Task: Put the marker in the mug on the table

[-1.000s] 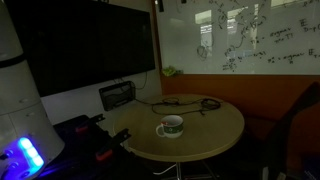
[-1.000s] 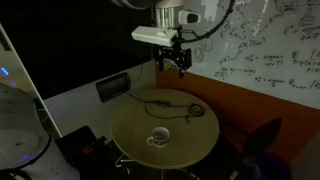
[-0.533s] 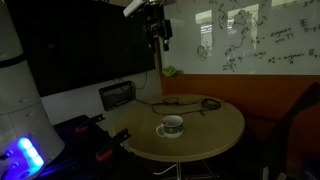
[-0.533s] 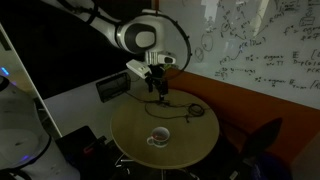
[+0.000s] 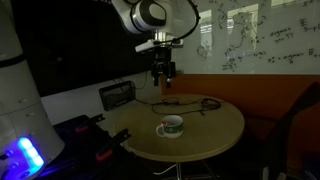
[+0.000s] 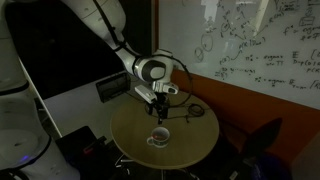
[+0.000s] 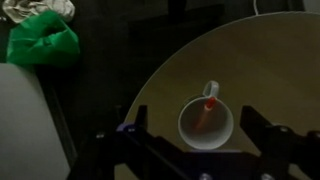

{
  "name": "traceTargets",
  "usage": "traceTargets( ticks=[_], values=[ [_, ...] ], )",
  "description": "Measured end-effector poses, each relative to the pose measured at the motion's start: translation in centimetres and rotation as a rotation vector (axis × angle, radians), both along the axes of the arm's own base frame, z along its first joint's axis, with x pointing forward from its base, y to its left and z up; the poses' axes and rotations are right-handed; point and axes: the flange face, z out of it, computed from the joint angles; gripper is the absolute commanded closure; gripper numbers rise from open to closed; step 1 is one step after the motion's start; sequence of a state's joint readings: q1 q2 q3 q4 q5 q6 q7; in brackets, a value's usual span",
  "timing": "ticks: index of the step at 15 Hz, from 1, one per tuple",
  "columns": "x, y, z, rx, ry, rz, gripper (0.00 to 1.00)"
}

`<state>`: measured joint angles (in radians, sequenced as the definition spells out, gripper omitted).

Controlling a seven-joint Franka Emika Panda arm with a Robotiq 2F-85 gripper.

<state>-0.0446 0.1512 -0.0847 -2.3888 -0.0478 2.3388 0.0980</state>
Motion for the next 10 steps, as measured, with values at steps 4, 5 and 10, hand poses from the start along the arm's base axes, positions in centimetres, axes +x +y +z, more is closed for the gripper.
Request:
traceTargets(
  ticks=[4,5,10],
  values=[
    [1.34,-0.35,-0.5,-0.003,-0.002,-0.003,0.0],
    [1.35,-0.35,-0.48,-0.003,-0.002,-0.003,0.0],
    [1.34,-0.28,-1.04,-0.001,0.007,-0.005,0.0]
  ],
)
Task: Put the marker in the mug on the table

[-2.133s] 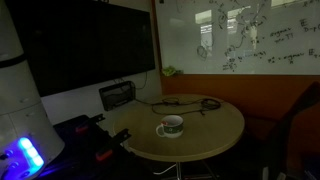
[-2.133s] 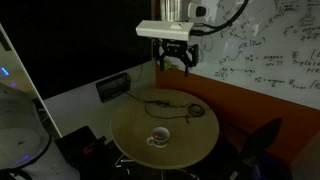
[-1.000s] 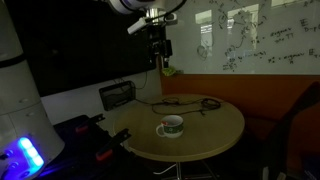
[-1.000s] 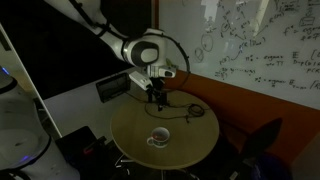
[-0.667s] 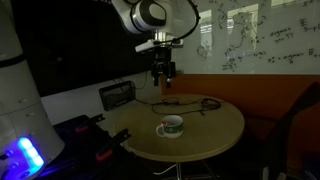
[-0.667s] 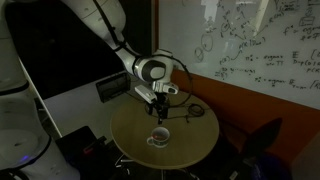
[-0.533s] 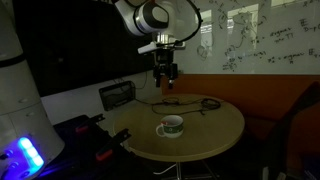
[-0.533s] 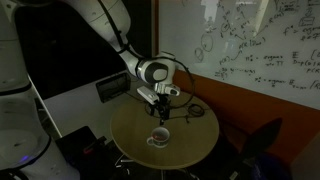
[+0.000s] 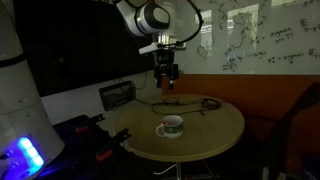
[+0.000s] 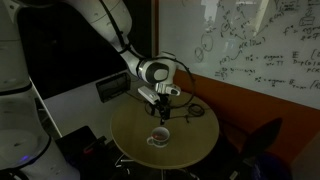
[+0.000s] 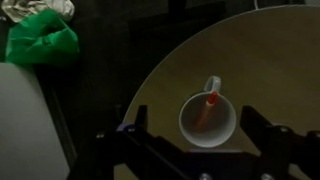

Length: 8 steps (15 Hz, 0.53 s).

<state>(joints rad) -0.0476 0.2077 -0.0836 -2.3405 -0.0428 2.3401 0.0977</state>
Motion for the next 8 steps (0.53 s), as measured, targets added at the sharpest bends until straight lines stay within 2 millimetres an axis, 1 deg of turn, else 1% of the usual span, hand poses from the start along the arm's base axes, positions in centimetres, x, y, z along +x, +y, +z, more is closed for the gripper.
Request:
traceTargets(
  ticks=[1,3,5,8],
  values=[
    [0.1,0.2,-0.7,0.007,0.004,-0.005,0.0],
    [0.8,1.0,-3.1,0.017,0.007,-0.005,0.0],
    [1.7,2.1,-6.1,0.026,0.008,-0.005,0.0],
    [3.4,2.9,-10.7,0.029,0.018,-0.012,0.0]
  ],
)
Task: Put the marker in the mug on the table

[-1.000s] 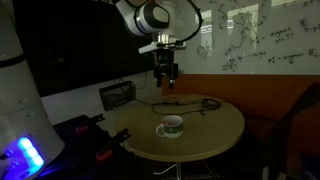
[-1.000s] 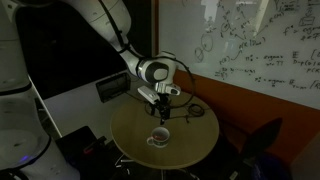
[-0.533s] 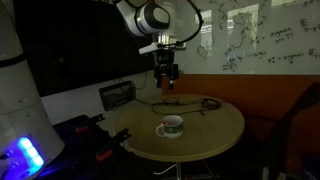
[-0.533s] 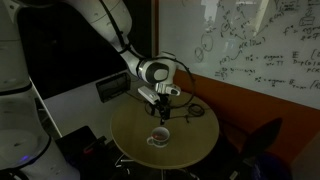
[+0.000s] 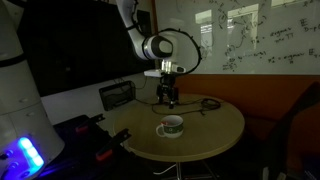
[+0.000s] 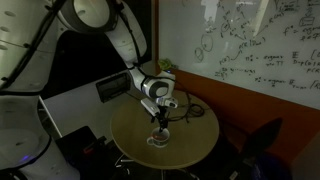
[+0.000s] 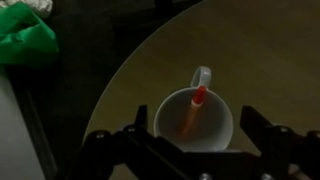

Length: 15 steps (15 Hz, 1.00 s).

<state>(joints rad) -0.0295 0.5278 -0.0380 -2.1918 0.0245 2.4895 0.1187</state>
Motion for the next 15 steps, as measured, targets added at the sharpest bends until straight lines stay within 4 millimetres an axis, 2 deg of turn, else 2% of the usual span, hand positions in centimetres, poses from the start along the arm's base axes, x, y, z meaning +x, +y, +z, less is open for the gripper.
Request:
traceTargets(
  ticks=[1,2,4,6,9,13,15],
  values=[
    [0.6,0.1,-1.3,0.001,0.005,0.001,0.0],
    [1.2,0.2,-2.4,0.002,0.011,0.0,0.17],
    [2.3,0.1,-4.3,0.003,0.016,-0.003,0.34],
    [3.3,0.1,-5.8,0.004,0.017,-0.006,0.47],
    [4.2,0.0,-7.5,0.004,0.022,-0.01,0.47],
    [4.9,0.2,-9.6,0.009,0.044,-0.016,0.41],
    [5.1,0.3,-10.3,0.011,0.065,-0.014,0.43]
  ],
)
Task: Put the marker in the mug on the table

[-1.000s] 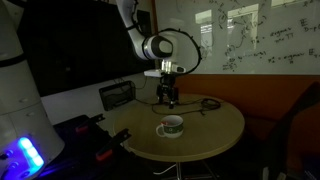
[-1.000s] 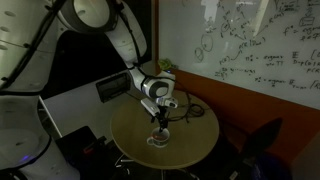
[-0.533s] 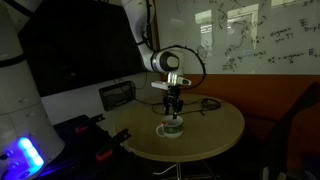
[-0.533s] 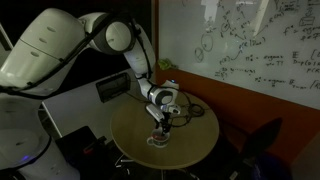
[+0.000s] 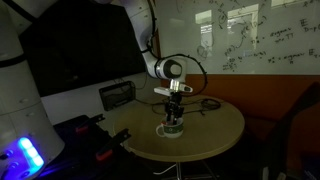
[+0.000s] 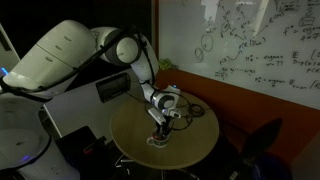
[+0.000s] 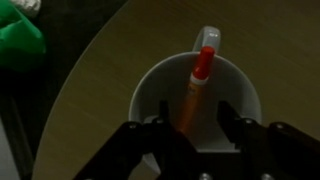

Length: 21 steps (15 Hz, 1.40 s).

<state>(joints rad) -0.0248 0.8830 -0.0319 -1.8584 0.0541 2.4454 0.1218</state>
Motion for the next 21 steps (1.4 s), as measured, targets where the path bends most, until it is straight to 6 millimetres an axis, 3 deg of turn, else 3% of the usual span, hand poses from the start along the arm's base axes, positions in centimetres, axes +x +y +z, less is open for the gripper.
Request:
traceTargets(
  ticks=[2,5,6,8,15,18,21],
  values=[
    [0.0,0.1,-0.6,0.002,0.03,-0.002,0.49],
    [-0.1,0.1,-1.2,0.007,0.102,-0.005,0.68],
    [-0.1,0.0,-1.3,0.006,0.124,-0.011,0.82],
    [0.1,-0.1,-1.4,0.003,0.16,-0.025,0.99],
    [1.1,-0.4,-0.8,0.001,0.192,-0.042,0.95],
    [1.5,-0.5,1.2,0.004,0.202,-0.044,0.95],
    [1.4,0.2,4.5,0.018,0.187,-0.023,0.95]
  ],
)
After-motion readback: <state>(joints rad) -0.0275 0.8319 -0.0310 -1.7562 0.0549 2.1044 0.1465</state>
